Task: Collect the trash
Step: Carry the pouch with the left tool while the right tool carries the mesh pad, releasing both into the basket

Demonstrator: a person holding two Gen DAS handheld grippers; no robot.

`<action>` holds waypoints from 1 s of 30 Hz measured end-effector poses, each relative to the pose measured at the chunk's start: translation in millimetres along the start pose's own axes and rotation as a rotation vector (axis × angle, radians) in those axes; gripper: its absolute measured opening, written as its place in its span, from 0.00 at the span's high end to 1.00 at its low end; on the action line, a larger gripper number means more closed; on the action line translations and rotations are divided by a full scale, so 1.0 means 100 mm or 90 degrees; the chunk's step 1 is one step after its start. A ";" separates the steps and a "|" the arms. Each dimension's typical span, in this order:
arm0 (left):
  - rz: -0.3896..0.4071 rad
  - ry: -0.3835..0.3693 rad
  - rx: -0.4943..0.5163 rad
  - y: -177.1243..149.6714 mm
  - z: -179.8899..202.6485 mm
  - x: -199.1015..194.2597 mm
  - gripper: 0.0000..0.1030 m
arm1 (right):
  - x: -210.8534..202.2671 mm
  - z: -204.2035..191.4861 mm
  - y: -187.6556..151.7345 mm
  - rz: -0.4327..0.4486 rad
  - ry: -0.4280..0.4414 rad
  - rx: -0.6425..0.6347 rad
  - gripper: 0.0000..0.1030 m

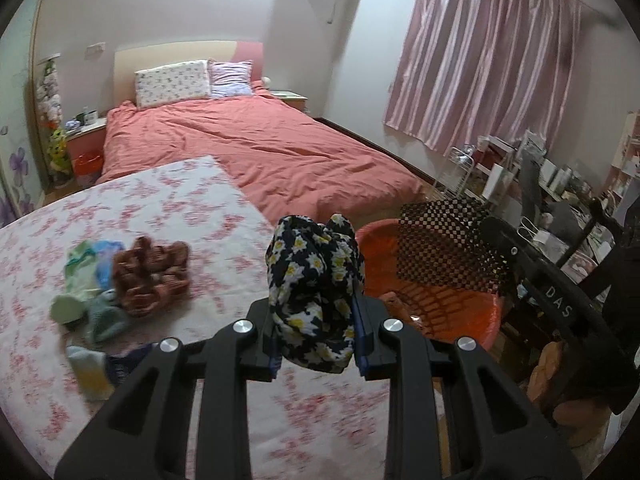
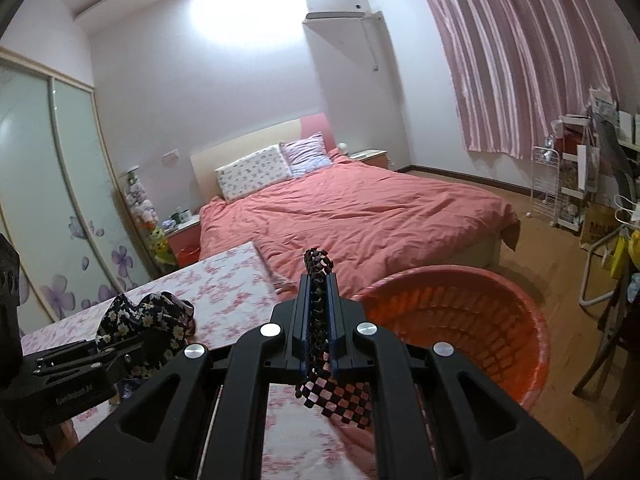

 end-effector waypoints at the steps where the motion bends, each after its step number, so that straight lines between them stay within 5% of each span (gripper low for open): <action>1: -0.003 -0.005 0.003 -0.01 0.06 0.03 0.74 | 0.00 0.03 0.00 0.001 -0.003 0.003 0.93; 23: -0.065 -0.094 0.047 -0.08 1.01 0.86 0.74 | 0.20 0.87 -0.10 -0.009 -0.052 0.087 0.93; 27: -0.069 -0.089 0.062 -0.10 1.10 0.99 0.63 | 0.24 0.96 -0.12 -0.012 -0.045 0.110 0.91; 30: -0.076 -0.077 0.063 -0.14 1.10 1.07 0.54 | 0.25 1.03 -0.14 -0.016 -0.051 0.119 0.79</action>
Point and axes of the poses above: each gripper's, at about its wrist camera, not at the fingertips, and x roughly the way its jaws point, z to its right, y to its top, the point moved 7 cm from there along x, roughly the way its jaws point, and after that the axes turned 6 degrees about -x, right-handed, at the moved point
